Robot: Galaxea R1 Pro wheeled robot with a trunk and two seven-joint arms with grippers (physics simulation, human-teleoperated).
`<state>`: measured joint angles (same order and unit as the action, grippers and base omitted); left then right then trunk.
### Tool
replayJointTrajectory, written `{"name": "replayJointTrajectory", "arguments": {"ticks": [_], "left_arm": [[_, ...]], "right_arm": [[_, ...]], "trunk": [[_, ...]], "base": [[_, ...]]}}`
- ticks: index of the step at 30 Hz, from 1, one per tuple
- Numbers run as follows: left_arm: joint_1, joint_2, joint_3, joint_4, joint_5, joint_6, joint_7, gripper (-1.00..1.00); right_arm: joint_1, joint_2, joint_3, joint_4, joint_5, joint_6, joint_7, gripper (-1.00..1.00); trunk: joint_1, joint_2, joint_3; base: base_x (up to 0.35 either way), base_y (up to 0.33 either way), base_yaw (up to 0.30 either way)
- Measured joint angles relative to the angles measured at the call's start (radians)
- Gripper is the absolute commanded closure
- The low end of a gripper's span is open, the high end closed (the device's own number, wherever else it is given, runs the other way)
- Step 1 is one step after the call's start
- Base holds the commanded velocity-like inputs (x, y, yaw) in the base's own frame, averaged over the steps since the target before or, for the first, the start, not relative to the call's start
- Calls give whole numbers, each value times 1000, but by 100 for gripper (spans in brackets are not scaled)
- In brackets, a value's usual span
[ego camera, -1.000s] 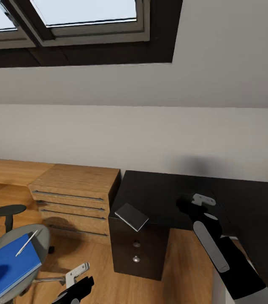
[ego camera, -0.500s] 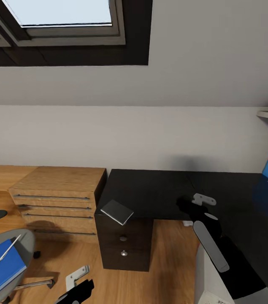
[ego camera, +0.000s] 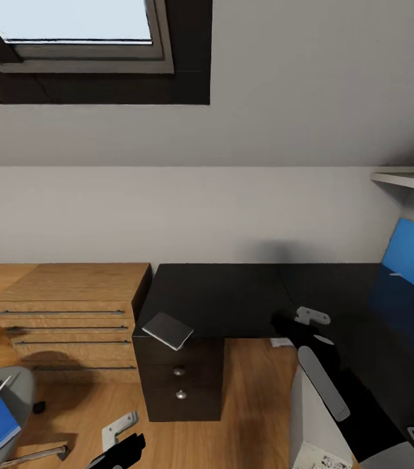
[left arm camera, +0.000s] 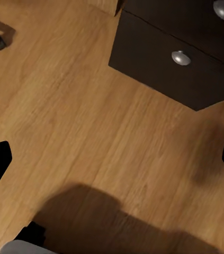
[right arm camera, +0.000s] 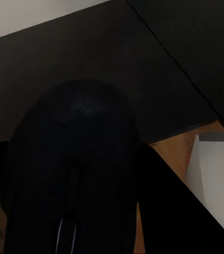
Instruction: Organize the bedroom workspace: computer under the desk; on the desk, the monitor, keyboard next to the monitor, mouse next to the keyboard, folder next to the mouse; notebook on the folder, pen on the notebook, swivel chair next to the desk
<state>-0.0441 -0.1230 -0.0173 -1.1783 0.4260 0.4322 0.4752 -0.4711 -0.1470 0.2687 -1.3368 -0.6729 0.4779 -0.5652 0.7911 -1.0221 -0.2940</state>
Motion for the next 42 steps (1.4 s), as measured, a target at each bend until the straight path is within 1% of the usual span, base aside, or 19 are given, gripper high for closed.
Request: {"name": "replayJointTrajectory", "arguments": {"ticks": [2, 4, 5, 8, 9, 11, 12, 13, 14, 15, 19, 21, 23, 26, 30, 39, 40, 41, 42], "left_arm": [[0, -1, -2, 7, 0, 0, 0, -100], [0, -1, -30, 43, -2, 0, 1, -100], [0, 0, -59, 98, -1, 0, 1, -100], [0, 2, -73, 134, -3, 0, 0, -100], [0, 3, -76, 148, -2, 0, -1, -100], [0, 9, -80, 206, -5, -5, 2, -100], [0, 13, -80, 235, -6, -23, 2, -100], [0, 16, -81, 261, -7, -50, 3, -100], [0, 17, -81, 276, -6, -67, 3, -100], [0, 18, -82, 304, -6, -104, 2, -100], [0, 23, -85, 372, -5, -220, 2, -100], [0, 30, -85, 395, -4, -247, 1, -100], [0, 38, -84, 430, -3, -272, 0, -100], [0, 42, -85, 449, -3, -301, -1, -100], [0, 44, -84, 462, 0, -356, -3, -100], [0, 44, -85, 494, -2, -378, -4, -100], [0, 44, -85, 496, -2, -378, -5, -100], [0, 44, -85, 497, -2, -378, -6, -100], [0, 44, -85, 498, -2, -378, -6, -100]], "right_arm": [[0, 0, 0, 14, 5, -3, 4, 100], [-1, 0, -1, 35, 15, -10, 7, 100], [-1, -1, -1, 50, 34, -14, 8, 100], [-1, -1, -1, 68, 65, -16, 10, 100], [-2, -1, -1, 84, 86, -16, 11, 100], [-3, -1, -1, 128, 150, -17, 23, 100], [-3, -1, -1, 139, 174, -17, 41, 100], [-4, -1, -1, 146, 191, -18, 66, 100], [-4, -2, -2, 149, 198, -17, 81, 100], [-4, -6, -2, 154, 206, -17, 110, 100], [-5, -35, -8, 172, 219, -17, 166, 100], [-6, -41, -16, 180, 220, -17, 174, 100], [-6, -46, -38, 187, 222, -17, 179, 100], [-6, -48, -60, 206, 222, -18, 182, 100], [-21, -50, -75, 293, 223, -26, 184, 100], [-80, -51, -78, 441, 230, -105, 188, 100], [-85, -51, -78, 451, 243, -113, 194, 100], [-89, -51, -77, 460, 282, -119, 227, 100], [-90, -51, -77, 462, 300, -121, 246, 100]], "trunk": [[0, 0, 2], [0, 0, 4], [0, 0, 5], [0, 0, 8], [0, 0, 9], [0, 0, 10], [0, 0, 11], [0, 0, 12], [0, 0, 13], [0, 0, 14], [0, 0, 18], [0, 0, 19], [0, 0, 21], [0, 0, 24], [0, 0, 28], [0, 0, 36], [0, 0, 37], [0, 0, 38], [0, 0, 39]], "base": [[0, 0, -212], [0, 0, -214], [0, 0, -215], [0, 0, -218], [0, 0, -224], [0, 0, -235], [0, 0, -244], [0, 0, -246], [0, 0, -248], [0, 0, -250], [0, 0, -252], [0, 0, -254], [0, 0, -254], [0, 0, -254], [0, 0, -255], [0, 0, -256], [0, 0, -257], [0, 0, -257], [0, 0, -257]]}}
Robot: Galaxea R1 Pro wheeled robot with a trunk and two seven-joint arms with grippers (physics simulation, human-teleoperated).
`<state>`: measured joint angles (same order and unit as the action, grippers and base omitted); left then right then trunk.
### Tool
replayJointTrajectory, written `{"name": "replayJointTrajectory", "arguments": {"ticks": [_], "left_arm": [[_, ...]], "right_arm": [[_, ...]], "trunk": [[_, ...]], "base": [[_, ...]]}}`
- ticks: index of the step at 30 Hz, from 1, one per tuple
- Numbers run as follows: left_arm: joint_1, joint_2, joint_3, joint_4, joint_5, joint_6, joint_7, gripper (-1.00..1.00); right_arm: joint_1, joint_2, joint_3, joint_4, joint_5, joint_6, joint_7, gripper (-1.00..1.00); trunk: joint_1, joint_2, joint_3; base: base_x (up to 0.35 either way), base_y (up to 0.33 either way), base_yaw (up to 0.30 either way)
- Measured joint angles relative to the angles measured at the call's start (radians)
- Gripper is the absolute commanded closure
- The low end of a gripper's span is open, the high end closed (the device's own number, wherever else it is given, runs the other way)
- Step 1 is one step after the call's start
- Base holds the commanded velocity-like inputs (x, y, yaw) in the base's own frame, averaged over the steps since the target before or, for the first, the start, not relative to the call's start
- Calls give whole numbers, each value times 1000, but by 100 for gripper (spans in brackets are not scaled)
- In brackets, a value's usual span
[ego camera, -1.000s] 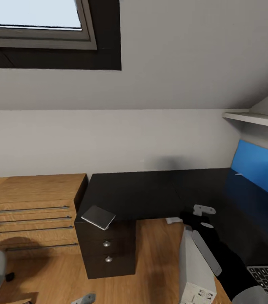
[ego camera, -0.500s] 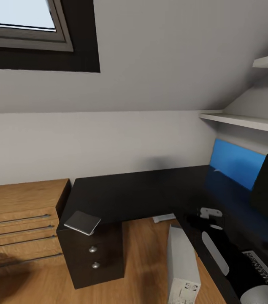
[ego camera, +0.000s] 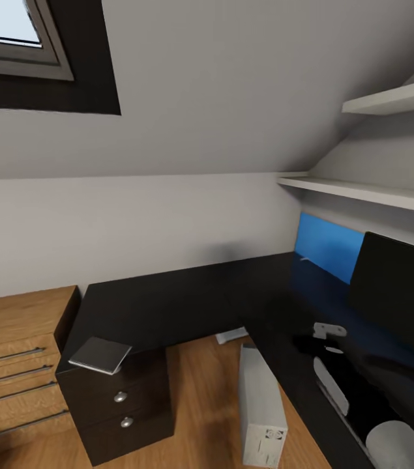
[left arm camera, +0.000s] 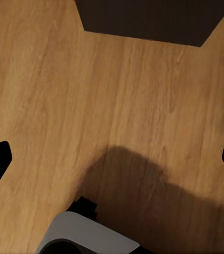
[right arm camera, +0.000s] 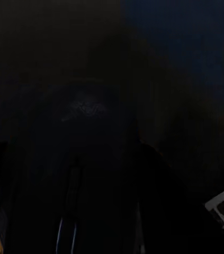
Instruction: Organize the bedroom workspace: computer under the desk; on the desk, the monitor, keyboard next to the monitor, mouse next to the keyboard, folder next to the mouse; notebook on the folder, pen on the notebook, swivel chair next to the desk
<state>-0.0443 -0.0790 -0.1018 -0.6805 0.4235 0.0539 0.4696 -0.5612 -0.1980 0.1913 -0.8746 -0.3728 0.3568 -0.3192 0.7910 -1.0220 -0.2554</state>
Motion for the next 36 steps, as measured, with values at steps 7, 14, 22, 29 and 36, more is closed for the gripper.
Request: {"name": "replayJointTrajectory", "arguments": {"ticks": [7, 14, 22, 29, 36], "left_arm": [[0, 1, 0, 0, 0, 0, -2, -100], [0, 9, 0, -1, -1, 0, -40, -100], [0, 13, 0, 0, -1, 0, -50, -100], [0, 14, 0, 0, -2, 0, -51, -100], [0, 15, 0, 0, -2, -1, -51, -100]], "right_arm": [[-72, -31, -10, 136, 118, -37, 258, 100], [-104, -50, -10, 174, 126, -43, 296, 100], [-107, -47, -5, 179, 136, -46, 300, 100], [-107, -46, -1, 177, 148, -47, 300, 100], [-109, -44, -1, 194, 149, -43, 299, 100]], "trunk": [[0, 0, 6], [0, 0, 9], [0, 0, 10], [0, 0, 10], [0, 0, 10]], "base": [[0, 0, -258], [0, 0, -90], [0, 0, -8], [45, 0, 0], [264, 0, 0]]}}
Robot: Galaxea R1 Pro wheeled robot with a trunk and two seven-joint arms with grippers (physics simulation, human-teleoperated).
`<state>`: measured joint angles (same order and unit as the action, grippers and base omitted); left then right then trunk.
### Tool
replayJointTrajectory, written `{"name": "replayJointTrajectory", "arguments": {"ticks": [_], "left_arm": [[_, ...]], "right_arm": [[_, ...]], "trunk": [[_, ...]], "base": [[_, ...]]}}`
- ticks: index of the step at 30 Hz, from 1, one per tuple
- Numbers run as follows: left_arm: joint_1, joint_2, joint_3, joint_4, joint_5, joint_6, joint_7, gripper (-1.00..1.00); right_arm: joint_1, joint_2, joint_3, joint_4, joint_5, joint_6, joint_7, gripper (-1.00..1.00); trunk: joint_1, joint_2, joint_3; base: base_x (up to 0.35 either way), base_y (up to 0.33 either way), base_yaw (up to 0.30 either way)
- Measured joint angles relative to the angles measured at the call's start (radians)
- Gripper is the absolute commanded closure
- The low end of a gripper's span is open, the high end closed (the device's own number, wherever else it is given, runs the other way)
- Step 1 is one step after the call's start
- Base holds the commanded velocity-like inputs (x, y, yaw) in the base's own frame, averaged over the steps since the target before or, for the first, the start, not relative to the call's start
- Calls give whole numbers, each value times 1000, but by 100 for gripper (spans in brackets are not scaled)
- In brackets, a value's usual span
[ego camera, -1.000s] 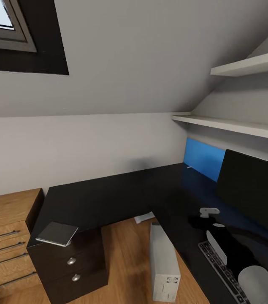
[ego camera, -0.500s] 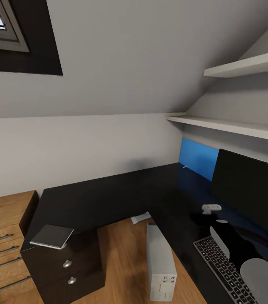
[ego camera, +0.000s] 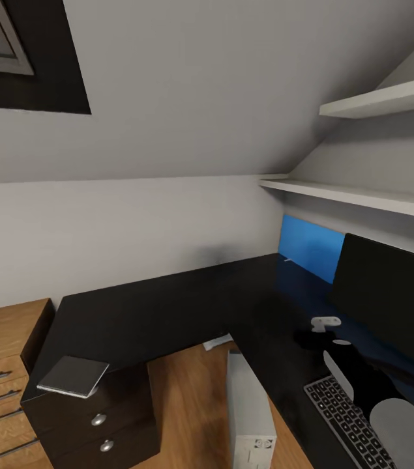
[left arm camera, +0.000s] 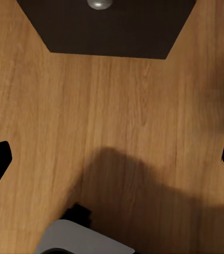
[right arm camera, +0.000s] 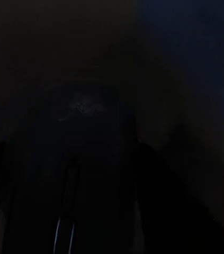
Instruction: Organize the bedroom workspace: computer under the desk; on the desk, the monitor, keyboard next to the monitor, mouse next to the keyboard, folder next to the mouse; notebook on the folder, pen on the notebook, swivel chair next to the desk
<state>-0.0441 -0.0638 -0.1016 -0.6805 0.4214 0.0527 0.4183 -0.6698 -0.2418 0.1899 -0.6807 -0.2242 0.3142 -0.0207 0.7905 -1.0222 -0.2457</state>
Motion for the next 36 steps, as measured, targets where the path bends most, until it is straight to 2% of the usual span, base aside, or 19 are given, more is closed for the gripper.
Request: {"name": "replayJointTrajectory", "arguments": {"ticks": [3, 8, 9, 11, 12, 13, 16, 24, 29, 36], "left_arm": [[0, 0, 0, 0, 0, 0, 0, -100], [0, 3, 0, 0, 1, 1, 0, -100], [0, 3, 0, 0, 1, 1, 0, -100], [0, 4, 0, 0, 1, 1, 0, -100], [0, 5, 2, 0, 2, 1, 0, -100], [0, 5, 2, 0, 2, 1, 0, -100], [0, 5, 2, -1, 2, 1, 0, -100], [0, 5, 3, 0, 3, 3, 1, -100], [0, 5, 3, 0, 4, 3, 2, -100], [0, 5, 3, 0, 4, 4, 1, -100]], "right_arm": [[-10, 1, -2, 60, 0, 5, -1, 100], [-107, 2, -4, 249, 2, 7, -1, 100], [-111, 2, -5, 259, 2, 8, -2, 100], [-114, 1, -5, 267, 2, 15, -3, 100], [-117, 3, -4, 275, 2, 71, -5, 100], [-118, 5, -4, 275, 2, 77, -5, 100], [-118, 22, -3, 276, 3, 115, -7, 100], [-118, 34, -1, 277, 8, 140, -10, 100], [-132, 36, -2, 317, 56, 140, -28, 100], [-136, 43, -2, 326, 69, 137, -54, 100]], "trunk": [[0, 0, 0], [0, 0, 0], [0, 0, 0], [1, 0, 0], [4, -7, -3], [8, -14, -6], [20, -35, -16], [50, -91, -41], [69, -126, -56], [96, -175, -78]], "base": [[310, 0, 0], [125, 0, 0], [13, 0, 0], [6, 0, 0], [0, 0, 0], [0, 0, 0], [0, 0, 0], [0, 0, 0], [0, 0, 0], [0, 0, 0]]}}
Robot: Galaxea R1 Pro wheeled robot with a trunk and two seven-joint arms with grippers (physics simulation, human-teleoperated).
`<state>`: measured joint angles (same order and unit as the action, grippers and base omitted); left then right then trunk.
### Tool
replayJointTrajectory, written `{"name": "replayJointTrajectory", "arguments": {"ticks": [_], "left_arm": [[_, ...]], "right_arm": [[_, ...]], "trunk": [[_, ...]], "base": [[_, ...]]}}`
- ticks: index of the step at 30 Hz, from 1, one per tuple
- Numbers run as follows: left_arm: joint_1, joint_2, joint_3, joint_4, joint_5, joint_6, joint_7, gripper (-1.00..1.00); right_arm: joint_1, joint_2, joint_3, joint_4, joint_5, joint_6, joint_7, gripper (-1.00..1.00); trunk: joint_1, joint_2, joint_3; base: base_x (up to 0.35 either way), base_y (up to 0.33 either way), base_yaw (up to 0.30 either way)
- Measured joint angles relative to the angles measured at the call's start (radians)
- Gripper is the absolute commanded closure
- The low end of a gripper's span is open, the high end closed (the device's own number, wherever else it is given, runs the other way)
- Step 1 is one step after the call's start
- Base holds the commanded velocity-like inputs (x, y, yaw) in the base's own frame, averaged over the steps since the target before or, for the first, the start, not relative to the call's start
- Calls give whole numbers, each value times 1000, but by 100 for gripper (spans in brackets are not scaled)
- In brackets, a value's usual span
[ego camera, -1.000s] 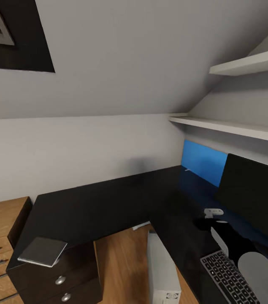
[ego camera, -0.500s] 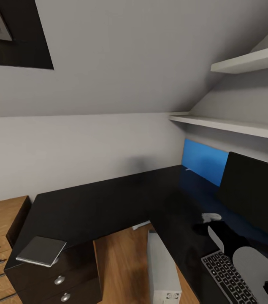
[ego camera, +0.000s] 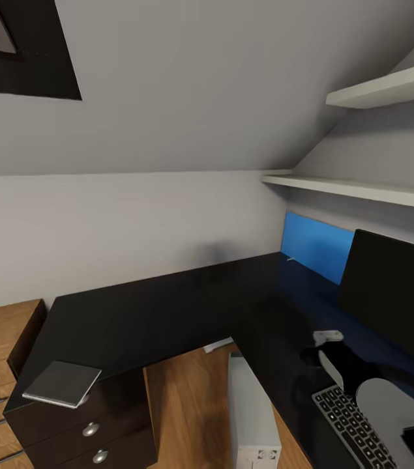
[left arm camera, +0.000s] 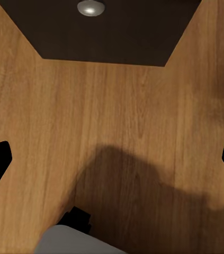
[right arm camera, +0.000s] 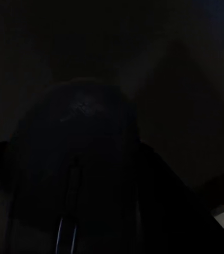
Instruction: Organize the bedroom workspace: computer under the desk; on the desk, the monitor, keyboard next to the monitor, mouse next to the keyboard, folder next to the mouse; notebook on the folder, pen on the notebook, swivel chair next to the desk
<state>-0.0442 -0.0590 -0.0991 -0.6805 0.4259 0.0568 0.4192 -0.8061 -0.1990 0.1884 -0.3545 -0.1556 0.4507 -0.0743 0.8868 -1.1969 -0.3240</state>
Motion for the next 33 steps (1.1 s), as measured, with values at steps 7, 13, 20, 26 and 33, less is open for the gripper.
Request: {"name": "replayJointTrajectory", "arguments": {"ticks": [7, 13, 20, 26, 33], "left_arm": [[0, 0, -1, 0, 1, 0, 0, -100], [0, 0, 0, 0, 4, 3, 0, -100], [0, -2, -1, 4, 3, 2, 1, -100], [0, -2, -2, 4, 1, -2, 1, -100], [0, -2, -2, 4, 0, -3, 1, -100]], "right_arm": [[0, 3, -1, 1, 1, -2, -2, 100], [0, 4, -1, 1, 1, -4, -2, 100], [0, 5, -1, 0, 1, -9, -2, 100], [0, 5, -2, -1, 1, -17, -2, 100], [0, 5, -2, -2, 1, -88, -3, 100]], "trunk": [[27, -49, -22], [50, -91, -41], [77, -140, -63], [85, -154, -69], [85, -154, -69]], "base": [[0, 0, 0], [0, 0, 0], [-104, 0, 0], [-26, 0, 0], [-2, 0, 0]]}}
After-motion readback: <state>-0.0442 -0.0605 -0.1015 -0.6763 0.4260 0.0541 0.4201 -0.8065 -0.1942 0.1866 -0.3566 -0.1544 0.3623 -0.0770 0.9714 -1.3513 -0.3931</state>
